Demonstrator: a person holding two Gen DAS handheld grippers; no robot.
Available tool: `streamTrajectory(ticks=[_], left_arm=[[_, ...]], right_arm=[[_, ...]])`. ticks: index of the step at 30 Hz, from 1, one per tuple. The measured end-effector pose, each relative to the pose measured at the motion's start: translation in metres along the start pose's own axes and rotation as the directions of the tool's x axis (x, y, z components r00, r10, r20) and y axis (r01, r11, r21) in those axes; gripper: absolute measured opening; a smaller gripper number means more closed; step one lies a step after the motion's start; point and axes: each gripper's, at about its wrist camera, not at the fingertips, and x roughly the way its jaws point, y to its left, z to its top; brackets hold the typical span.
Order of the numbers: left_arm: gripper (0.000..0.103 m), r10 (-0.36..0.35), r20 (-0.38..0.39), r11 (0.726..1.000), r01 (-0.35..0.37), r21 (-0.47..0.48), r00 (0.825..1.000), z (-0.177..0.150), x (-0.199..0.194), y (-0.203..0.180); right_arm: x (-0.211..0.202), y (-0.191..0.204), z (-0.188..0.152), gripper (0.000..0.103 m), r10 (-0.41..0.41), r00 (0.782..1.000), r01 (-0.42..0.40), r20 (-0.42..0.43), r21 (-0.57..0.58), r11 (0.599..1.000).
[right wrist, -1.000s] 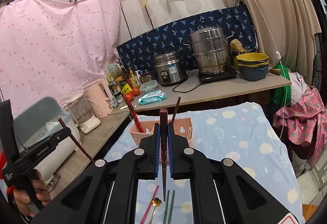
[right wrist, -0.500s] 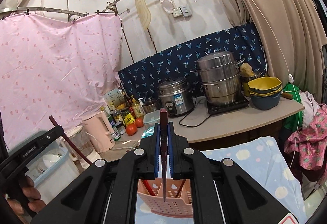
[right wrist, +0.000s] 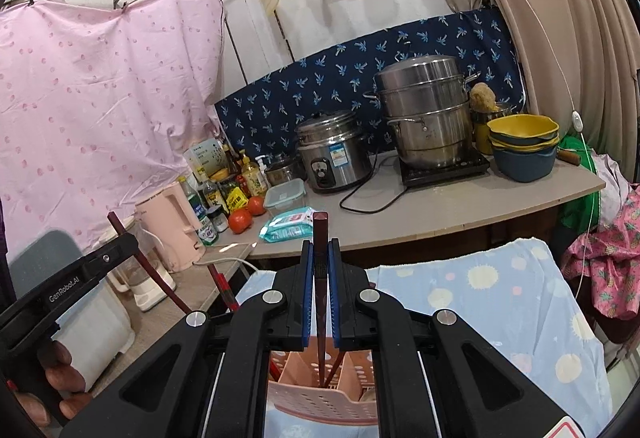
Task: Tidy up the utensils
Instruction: 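Open both tools over the pink basket to drop the dark-red chopsticks, then move both open tools back down to the remaining utensils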
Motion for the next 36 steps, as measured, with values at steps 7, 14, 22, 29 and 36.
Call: streamTrajectory(ticks=[7,14,22,29,36], left_arm=[[0.007,0.007,-0.063,1.0,-0.008,-0.01,0.998,-0.017,0.018,0.004],[0.039,0.054,-0.041,0.999,-0.054,-0.002,0.998,-0.025,0.008,0.008],[0.04,0.069,-0.055,0.998,-0.069,0.003,0.996,-0.035,-0.008,0.015],[0.042,0.077,-0.09,0.997,-0.075,0.021,0.993,-0.063,-0.032,0.021],[0.043,0.087,-0.165,0.996,-0.084,0.025,0.982,-0.11,-0.056,0.032]], right_arm=[[0.016,-0.001,-0.02,0.007,-0.021,0.998,0.019,-0.06,-0.036,0.999],[0.005,0.0,-0.023,0.03,-0.05,0.999,0.049,-0.019,-0.047,0.998],[-0.012,0.002,-0.029,0.031,-0.048,0.999,0.047,-0.02,-0.058,0.997],[-0.038,0.004,-0.053,0.031,-0.044,0.998,0.041,-0.044,-0.064,0.997],[-0.069,0.002,-0.1,0.031,-0.059,0.992,0.051,-0.109,-0.074,0.996]])
